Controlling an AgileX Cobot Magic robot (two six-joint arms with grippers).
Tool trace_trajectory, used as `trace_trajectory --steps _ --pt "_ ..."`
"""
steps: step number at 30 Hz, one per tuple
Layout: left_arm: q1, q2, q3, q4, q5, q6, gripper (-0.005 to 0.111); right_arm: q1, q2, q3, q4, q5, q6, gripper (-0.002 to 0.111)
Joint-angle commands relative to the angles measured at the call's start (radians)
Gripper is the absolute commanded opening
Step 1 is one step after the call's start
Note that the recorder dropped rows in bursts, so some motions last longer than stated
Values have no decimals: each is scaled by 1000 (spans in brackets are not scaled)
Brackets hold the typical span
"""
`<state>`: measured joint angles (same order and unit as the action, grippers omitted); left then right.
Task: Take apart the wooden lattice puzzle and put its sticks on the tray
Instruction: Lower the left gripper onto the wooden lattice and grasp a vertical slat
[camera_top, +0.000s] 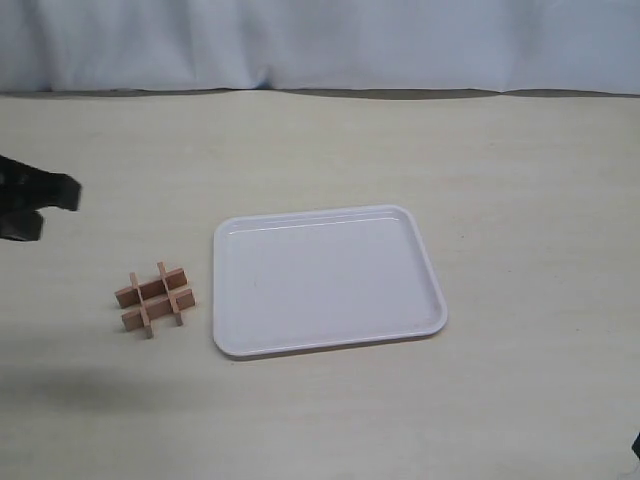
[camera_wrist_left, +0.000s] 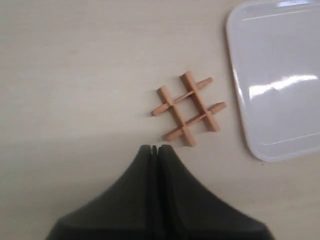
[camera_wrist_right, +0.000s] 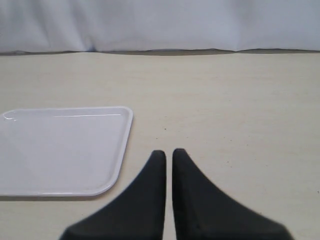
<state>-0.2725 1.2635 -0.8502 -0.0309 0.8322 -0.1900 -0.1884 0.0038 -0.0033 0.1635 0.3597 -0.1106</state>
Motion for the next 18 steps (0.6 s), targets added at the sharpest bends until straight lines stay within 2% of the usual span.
trace_trajectory --steps 1,4,7,11,18 --pt "-206 80 -36 218 -37 -274 0 -7 -4 3 1 2 -2 5" --pt "-324 162 -40 377 -24 -498 0 -7 -4 3 1 2 -2 5" --pt "-383 245 -40 390 -31 -598 0 -7 -4 3 1 2 -2 5" --pt "-412 352 -40 314 -45 -607 0 -7 -4 3 1 2 -2 5" --pt "-412 409 -40 307 -25 -679 0 -7 -4 3 1 2 -2 5"
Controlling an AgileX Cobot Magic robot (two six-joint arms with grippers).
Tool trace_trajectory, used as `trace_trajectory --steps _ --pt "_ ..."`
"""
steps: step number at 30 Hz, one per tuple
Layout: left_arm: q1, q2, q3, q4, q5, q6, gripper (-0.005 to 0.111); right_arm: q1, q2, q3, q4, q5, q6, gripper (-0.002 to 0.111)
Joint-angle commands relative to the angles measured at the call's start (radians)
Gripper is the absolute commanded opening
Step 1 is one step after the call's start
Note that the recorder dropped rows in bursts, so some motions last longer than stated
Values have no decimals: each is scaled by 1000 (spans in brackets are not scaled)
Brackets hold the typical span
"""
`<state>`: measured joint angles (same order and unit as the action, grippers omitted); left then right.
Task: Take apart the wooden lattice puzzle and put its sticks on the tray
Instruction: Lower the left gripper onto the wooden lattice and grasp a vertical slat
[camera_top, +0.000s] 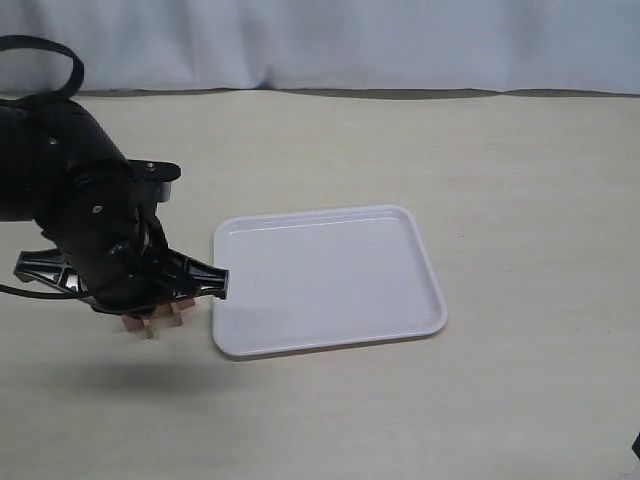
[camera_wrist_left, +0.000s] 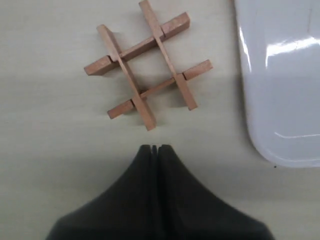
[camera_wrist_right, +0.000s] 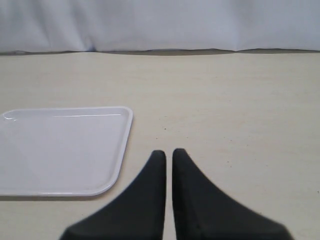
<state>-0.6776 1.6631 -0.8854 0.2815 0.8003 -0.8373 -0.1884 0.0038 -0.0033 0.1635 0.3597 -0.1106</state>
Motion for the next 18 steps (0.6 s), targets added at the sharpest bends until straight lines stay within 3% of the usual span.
trace_trajectory --steps 1,10,18 --pt "-7 10 -5 -6 5 -36 0 -7 -4 3 1 2 -2 5" --pt "-9 10 41 44 -11 -156 2 -7 -4 3 1 2 -2 5" --pt "-9 10 73 34 -89 -164 40 -7 -4 3 1 2 -2 5"
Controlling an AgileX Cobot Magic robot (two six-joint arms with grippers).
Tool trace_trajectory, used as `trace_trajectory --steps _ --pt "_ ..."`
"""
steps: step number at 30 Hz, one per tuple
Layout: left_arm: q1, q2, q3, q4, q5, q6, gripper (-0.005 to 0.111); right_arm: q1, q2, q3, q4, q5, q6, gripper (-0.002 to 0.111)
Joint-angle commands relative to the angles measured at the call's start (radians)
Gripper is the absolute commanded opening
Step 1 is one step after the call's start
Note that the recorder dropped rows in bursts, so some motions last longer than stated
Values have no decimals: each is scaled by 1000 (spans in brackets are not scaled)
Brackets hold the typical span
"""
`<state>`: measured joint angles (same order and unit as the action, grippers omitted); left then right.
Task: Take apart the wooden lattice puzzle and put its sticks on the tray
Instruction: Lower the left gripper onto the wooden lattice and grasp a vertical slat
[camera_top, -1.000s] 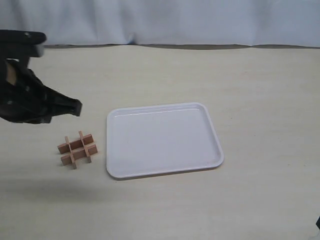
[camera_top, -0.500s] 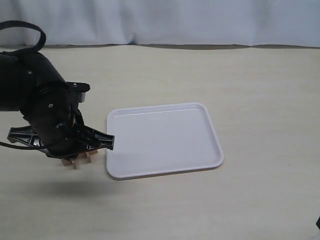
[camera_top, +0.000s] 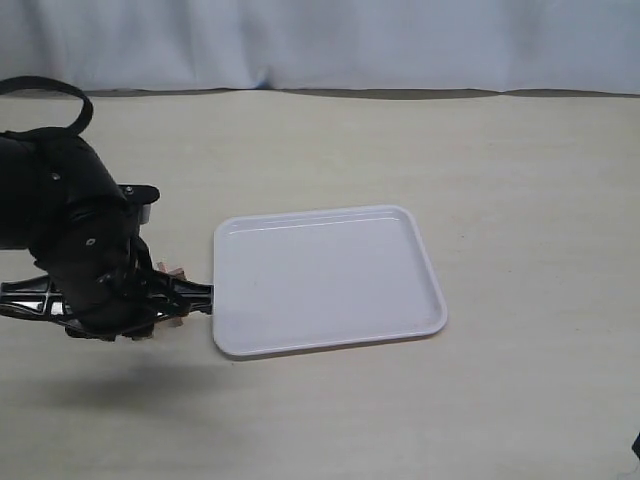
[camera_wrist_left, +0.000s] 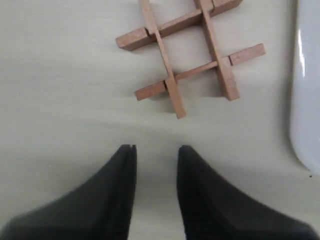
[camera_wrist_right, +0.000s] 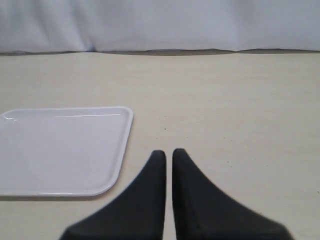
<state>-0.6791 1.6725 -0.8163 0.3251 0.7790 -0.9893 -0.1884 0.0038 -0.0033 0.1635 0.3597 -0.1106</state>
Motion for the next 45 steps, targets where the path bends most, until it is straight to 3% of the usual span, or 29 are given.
trace_trajectory --steps 1,6,13,26,45 --pt "-8 0 4 -16 -90 -12 41 -7 -4 3 1 2 -2 5" --pt "-8 0 27 -5 -214 -59 43 -7 -4 3 1 2 -2 5" --pt "-8 0 117 137 -271 -236 43 -7 -4 3 1 2 -2 5" --pt "-8 99 117 216 -337 -321 43 -7 -4 3 13 2 -2 5" --pt "-5 115 115 382 -303 -449 43 -7 -4 3 13 2 -2 5"
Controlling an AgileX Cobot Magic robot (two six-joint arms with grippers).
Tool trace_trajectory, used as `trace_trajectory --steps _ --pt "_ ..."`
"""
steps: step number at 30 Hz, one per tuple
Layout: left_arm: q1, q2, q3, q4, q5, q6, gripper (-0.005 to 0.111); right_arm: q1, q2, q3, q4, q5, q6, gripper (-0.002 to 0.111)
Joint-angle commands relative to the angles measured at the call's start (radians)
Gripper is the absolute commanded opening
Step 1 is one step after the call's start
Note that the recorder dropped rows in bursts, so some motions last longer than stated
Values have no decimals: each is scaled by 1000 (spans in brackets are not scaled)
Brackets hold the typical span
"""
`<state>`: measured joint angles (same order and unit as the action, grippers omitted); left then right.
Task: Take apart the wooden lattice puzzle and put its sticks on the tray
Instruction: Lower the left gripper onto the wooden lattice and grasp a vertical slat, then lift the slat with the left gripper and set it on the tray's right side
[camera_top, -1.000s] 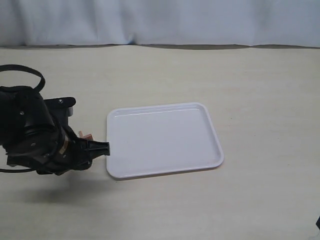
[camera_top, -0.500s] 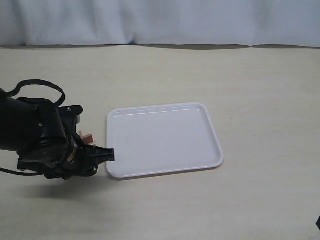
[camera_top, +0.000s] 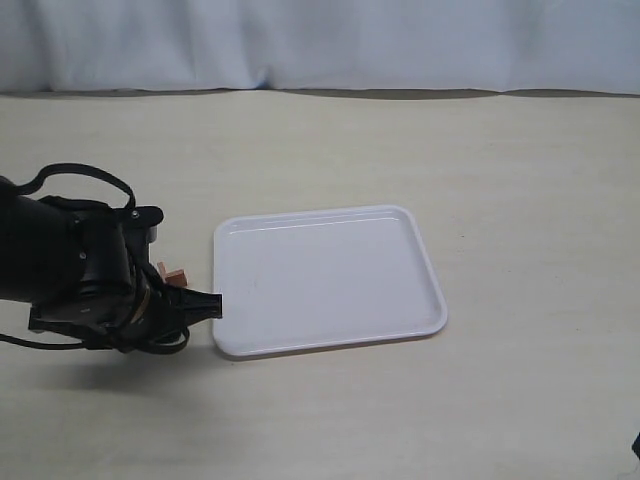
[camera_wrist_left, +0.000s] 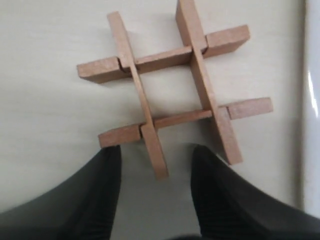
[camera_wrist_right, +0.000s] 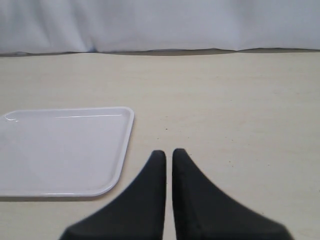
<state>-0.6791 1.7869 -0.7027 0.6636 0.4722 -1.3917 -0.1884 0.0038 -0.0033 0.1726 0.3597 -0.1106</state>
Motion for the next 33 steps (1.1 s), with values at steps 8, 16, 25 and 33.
trace_trajectory --steps 8,16,25,33 --pt "-5 1 2 105 8 -83 12 -7 -4 3 4 2 -2 5" --pt "-5 -1 2 129 8 -68 0 -7 -4 3 4 2 -2 5" --pt "-5 -3 2 128 8 -45 0 -7 -4 3 4 2 -2 5" --pt "-5 -69 2 126 45 -45 0 -7 -4 3 4 2 -2 5"
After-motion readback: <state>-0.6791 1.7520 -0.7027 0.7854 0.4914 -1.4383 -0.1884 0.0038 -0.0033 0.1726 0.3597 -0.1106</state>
